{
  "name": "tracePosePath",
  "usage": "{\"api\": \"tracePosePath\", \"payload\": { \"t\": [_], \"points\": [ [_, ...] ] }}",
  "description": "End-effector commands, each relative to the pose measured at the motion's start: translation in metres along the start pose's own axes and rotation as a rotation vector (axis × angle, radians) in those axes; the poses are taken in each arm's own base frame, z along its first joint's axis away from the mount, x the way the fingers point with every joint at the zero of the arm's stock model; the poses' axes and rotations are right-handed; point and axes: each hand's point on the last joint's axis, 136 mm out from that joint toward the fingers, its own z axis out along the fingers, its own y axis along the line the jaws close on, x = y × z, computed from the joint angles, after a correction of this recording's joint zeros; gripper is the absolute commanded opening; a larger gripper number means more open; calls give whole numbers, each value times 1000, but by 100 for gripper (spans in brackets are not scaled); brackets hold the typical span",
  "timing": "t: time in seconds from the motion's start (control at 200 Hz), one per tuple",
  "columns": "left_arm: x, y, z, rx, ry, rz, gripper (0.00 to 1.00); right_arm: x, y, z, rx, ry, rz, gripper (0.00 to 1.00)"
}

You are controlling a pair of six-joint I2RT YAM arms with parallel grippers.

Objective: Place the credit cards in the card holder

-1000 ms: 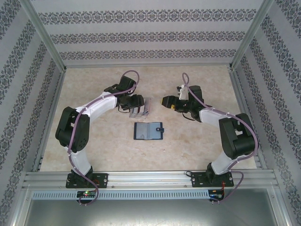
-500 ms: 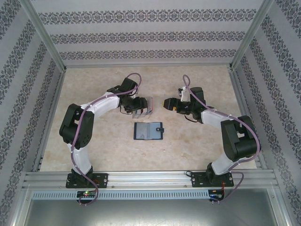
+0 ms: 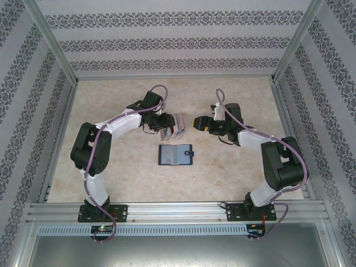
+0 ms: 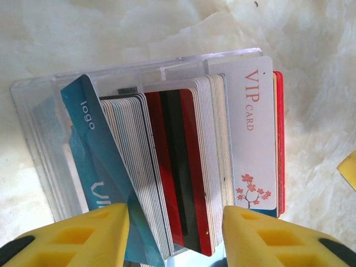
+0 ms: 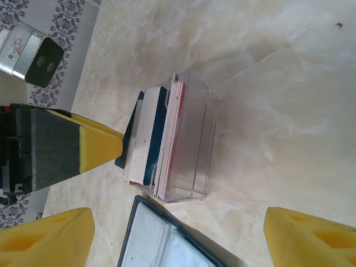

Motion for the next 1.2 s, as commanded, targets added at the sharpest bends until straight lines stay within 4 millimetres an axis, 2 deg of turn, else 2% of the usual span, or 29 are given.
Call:
{"api": "tracePosePath", "payload": {
  "t": [0.0,0.08,0.205,0.37,0.63,1.194],
  "points": [
    [-6,-6,4,19,-12,8,39,-1,0,-5,-3,-8,-24,80],
    [-5,0,5,-9,-12,9,31,-2,-1,-6,-2,-11,-21,80],
    [-1,9,8,-46,0,2,24,-1,-2,-5,0,-7,-19,80],
    [3,14,12,-58,14,-7,21,-1,-4,-5,1,-5,-15,80],
    [2,15,8,-76,10,-3,0,-1,-6,-4,4,-3,-6,80],
    [1,5,-13,-69,0,32,0,-2,-9,-5,7,-1,2,80]
  ]
}}
